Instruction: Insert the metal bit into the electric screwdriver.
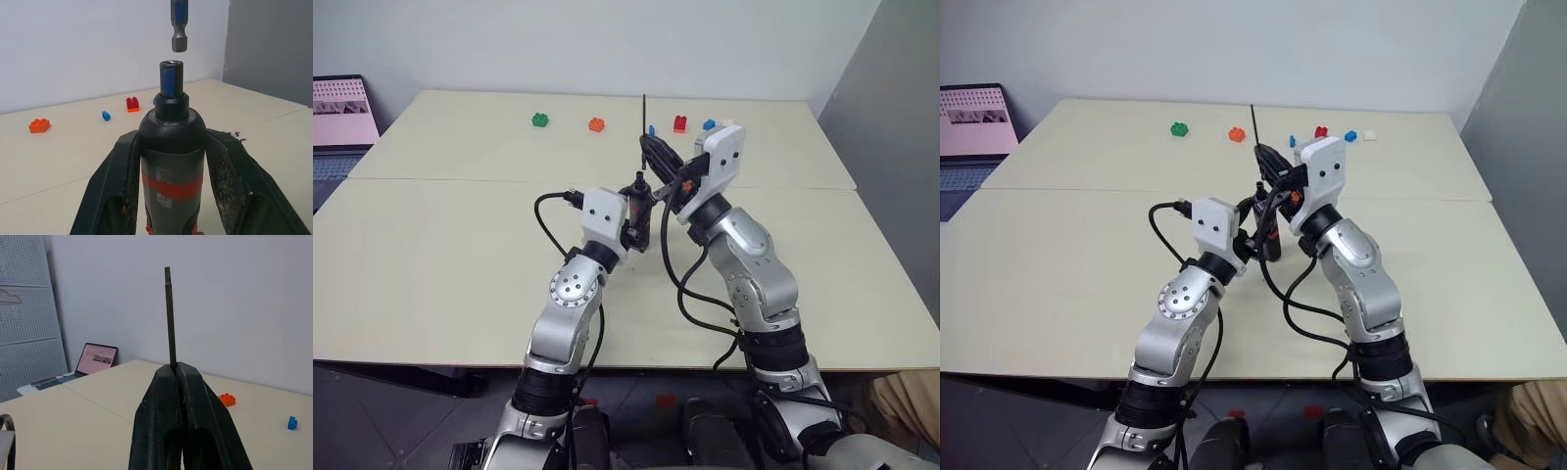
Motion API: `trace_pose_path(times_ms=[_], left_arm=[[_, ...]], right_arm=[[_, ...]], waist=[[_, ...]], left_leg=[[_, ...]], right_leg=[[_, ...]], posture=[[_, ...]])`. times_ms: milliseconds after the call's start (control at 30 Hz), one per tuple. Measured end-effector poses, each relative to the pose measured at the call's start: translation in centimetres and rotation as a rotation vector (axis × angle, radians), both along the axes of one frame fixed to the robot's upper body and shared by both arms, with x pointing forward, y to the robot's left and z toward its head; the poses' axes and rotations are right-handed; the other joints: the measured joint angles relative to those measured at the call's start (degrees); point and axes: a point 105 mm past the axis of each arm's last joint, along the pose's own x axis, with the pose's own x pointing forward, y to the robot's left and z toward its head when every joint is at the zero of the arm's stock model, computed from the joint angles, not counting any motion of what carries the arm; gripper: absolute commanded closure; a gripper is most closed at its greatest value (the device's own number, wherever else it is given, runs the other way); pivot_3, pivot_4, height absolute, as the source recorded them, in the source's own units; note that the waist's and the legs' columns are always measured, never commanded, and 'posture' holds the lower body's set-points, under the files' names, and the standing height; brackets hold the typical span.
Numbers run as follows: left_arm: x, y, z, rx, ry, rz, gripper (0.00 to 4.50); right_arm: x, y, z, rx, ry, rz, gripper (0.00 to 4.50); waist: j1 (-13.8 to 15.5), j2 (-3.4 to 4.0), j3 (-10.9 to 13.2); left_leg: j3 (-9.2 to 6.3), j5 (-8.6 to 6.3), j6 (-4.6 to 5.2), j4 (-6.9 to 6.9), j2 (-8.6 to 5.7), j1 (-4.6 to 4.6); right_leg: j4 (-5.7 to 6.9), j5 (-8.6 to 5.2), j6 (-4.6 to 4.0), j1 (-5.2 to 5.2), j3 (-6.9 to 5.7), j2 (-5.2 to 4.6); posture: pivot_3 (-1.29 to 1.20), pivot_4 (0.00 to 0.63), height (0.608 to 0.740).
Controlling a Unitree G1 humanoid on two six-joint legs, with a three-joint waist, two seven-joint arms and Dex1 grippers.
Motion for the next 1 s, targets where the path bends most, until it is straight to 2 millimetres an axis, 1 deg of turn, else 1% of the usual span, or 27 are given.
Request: trace_pose_path(times_ms=[300,500,733,1000], left_arm=[[-0.02,-0.18,-0.02,0.009,-0.004,0.008,2.87],[-0.02,-0.21,-0.03,0.014,-0.006,0.010,2.87],[0.02,-0.25,-0.01,0.011,-0.007,0.025,2.87],[0.18,0.01,0.09,0.000,-0.010,0.066,2.87]], right_arm=[[0.02,0.16,0.08,0.007,-0.003,-0.020,4.50],[0.02,0.44,-0.34,0.007,0.012,-0.036,4.50],[-0.10,0.52,-0.38,0.004,0.005,-0.080,4.50],[-0.19,0.17,0.20,0.010,-0.033,-0.132,4.50]], waist=[[-0.01,0.00,0.00],[-0.01,0.00,0.00],[-0.01,0.00,0.00],[-0.01,0.00,0.00]], left_leg=[[0.00,0.00,0.00,0.00,0.00,0.00],[0.00,0.00,0.00,-0.01,0.00,0.00],[0.00,0.00,0.00,-0.01,0.00,0.00],[0.00,0.00,0.00,-0.06,0.00,-0.01]], right_leg=[[0.00,-0.03,-0.05,0.00,0.00,0.00],[-0.02,-0.05,-0.08,0.00,0.00,0.00],[-0.02,-0.08,-0.15,-0.01,0.01,0.00],[-0.08,-0.09,-0.15,-0.03,0.00,0.00]], posture=[[0.00,0.150,0.740],[0.00,0.150,0.740],[0.00,0.150,0.740],[0.00,0.150,0.740]])
